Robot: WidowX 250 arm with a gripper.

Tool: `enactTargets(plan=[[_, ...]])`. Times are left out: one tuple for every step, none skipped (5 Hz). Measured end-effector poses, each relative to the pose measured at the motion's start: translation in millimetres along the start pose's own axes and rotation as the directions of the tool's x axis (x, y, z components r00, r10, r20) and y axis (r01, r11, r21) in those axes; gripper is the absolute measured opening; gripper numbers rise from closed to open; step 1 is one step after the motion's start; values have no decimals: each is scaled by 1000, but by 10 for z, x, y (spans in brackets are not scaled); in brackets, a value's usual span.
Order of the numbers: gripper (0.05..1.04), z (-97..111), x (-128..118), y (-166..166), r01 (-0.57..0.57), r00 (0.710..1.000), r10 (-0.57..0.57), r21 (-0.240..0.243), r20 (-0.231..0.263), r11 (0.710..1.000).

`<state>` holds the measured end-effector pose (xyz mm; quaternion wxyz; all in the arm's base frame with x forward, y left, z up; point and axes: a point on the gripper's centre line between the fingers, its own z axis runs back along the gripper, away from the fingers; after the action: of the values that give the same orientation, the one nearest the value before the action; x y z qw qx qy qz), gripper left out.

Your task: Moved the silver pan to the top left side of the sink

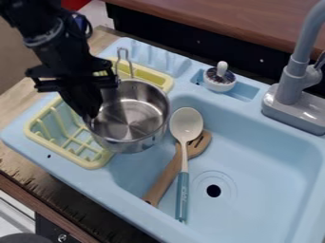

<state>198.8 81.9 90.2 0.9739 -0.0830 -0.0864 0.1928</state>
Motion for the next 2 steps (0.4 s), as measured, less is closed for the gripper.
enactTargets(plan=[[56,-50,101,80,42,997,-43,-10,-59,999],[56,-55,92,166,75,995,-77,-18,-69,997]])
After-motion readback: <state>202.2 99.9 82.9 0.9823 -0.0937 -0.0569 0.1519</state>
